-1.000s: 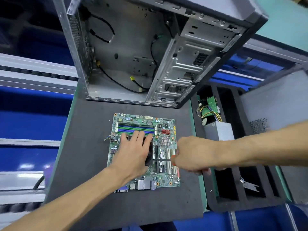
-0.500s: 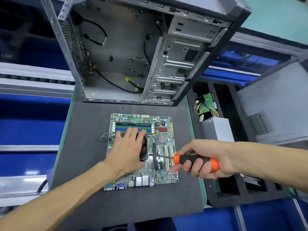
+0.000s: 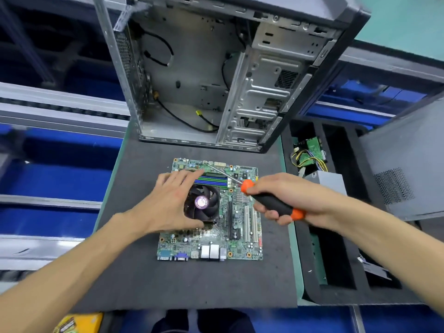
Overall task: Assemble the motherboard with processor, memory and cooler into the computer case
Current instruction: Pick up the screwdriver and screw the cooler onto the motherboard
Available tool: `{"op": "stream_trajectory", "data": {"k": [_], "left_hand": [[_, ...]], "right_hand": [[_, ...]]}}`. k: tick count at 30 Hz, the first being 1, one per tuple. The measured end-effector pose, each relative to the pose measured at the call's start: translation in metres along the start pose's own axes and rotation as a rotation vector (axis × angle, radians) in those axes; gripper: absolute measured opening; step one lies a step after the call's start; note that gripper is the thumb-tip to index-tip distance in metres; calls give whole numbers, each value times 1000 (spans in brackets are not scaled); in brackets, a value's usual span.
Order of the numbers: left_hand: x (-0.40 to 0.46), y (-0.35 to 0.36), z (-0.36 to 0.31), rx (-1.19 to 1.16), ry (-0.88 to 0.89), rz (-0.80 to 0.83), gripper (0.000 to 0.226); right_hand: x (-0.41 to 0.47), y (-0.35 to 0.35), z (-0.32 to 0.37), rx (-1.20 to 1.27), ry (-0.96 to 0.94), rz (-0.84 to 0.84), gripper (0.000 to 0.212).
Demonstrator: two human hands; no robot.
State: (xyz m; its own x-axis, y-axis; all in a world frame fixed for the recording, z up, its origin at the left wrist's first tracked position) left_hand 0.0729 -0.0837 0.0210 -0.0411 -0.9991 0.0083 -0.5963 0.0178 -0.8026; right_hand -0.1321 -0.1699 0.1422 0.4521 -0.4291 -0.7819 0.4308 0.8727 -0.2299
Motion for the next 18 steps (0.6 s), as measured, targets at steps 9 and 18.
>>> {"op": "stream_trajectory", "data": {"k": [9, 18], "left_hand": [[-74, 5, 18, -674, -603, -619, 70], [-47, 36, 14, -871, -863, -491, 100]], "right_hand": [[18, 6, 46, -774, -298, -196, 21], [31, 19, 109, -1422, -430, -321, 34]]}}
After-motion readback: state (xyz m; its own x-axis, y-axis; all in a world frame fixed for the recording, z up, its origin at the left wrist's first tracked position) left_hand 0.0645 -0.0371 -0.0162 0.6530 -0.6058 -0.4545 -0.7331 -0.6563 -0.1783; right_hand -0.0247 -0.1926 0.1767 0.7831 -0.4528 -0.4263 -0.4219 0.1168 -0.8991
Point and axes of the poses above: each hand's wrist, its own x-axis towards the middle knuckle, its own y-axis out of the palm, z = x × y, the point moved 4 cm from there along x, towards the middle knuckle, and after that the axes turned 11 degrees about -x, right-handed, at the moved point
